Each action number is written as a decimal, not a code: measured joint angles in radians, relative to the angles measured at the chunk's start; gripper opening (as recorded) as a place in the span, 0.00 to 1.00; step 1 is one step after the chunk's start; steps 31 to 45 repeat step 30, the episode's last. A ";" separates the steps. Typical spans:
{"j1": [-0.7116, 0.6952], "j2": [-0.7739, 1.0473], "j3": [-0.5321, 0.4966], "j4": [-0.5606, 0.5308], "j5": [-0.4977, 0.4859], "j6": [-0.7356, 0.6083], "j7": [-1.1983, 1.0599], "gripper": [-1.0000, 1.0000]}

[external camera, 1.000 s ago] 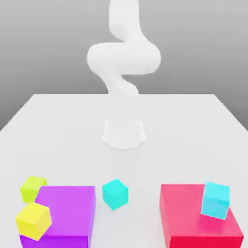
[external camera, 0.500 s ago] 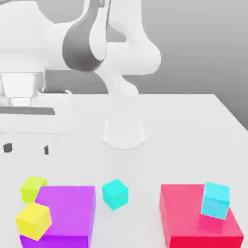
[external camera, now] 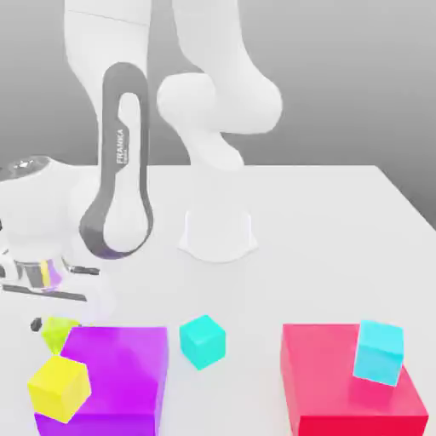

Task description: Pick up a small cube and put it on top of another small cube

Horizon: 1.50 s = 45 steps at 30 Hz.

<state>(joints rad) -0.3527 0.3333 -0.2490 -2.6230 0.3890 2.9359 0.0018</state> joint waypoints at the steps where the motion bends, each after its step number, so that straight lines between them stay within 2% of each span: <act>1: 0.000 0.000 0.000 0.000 0.000 0.000 -0.001 0.00; 2: -0.014 0.016 0.019 0.004 0.015 0.011 -0.010 0.00; 4: 0.014 -0.013 -0.014 -0.003 -0.013 -0.013 0.013 0.00; 9: 0.096 -0.172 -0.138 -0.041 -0.205 -0.127 0.157 0.00; 14: 0.231 -0.348 -0.058 -0.134 -0.335 -0.205 0.198 0.00; 20: 0.368 -0.561 0.089 -0.262 -0.444 -0.281 0.199 0.00; 27: 0.419 -0.385 0.105 -0.279 -0.405 -0.087 0.161 0.00; 28: 0.425 -0.351 0.102 -0.279 -0.394 -0.053 0.153 1.00; 45: 0.427 -0.351 0.102 -0.279 -0.394 -0.053 0.153 1.00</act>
